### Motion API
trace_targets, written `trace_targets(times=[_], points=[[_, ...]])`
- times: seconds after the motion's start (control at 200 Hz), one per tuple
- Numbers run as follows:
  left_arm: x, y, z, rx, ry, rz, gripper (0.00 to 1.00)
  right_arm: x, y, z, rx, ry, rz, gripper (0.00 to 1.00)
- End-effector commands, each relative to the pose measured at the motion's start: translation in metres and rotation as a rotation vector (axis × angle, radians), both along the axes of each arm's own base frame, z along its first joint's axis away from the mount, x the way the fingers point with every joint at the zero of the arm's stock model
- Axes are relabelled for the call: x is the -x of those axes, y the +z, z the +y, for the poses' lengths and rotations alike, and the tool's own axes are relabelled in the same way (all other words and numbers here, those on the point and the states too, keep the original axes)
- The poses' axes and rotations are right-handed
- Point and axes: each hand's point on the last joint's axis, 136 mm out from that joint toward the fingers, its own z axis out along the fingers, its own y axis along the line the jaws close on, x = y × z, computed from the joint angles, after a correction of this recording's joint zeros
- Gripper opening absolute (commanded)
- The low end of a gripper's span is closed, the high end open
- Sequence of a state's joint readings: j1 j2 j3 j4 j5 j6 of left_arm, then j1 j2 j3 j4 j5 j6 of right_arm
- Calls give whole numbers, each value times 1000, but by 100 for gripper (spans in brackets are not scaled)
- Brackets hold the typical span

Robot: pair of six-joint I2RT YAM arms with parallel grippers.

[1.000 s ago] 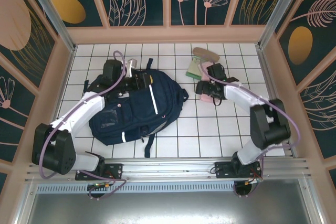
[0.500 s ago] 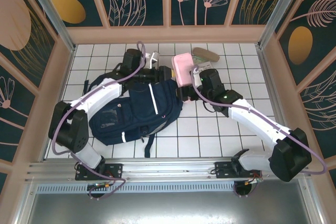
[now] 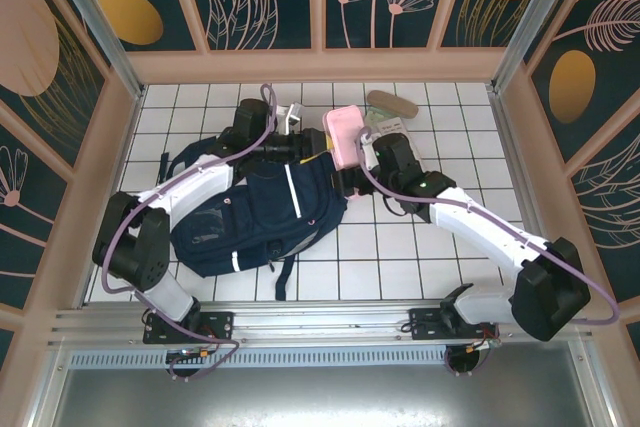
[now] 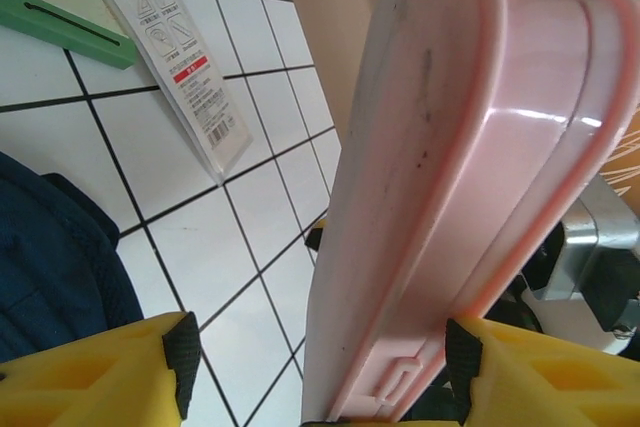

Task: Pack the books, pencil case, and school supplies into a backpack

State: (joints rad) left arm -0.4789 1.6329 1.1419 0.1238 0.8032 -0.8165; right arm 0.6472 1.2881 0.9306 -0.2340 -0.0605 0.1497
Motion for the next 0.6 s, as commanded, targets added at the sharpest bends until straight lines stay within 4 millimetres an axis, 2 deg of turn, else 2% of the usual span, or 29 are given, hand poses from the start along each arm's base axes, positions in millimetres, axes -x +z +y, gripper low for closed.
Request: trace_targets(times=[0.0, 0.135, 0.4, 0.535, 0.596], points=[[13, 48, -2, 87, -40, -132, 68, 5, 0, 15, 18, 76, -11, 79], [11, 48, -1, 73, -27, -135, 69, 7, 2, 17, 3, 87, -10, 79], [-9, 26, -9, 32, -10, -82, 72, 19, 20, 28, -52, 144, -43, 79], [-14, 25, -11, 39, 5, -75, 69, 25, 25, 32, -63, 166, -55, 78], [-16, 25, -12, 44, 12, -72, 65, 25, 24, 32, -65, 163, -52, 78]])
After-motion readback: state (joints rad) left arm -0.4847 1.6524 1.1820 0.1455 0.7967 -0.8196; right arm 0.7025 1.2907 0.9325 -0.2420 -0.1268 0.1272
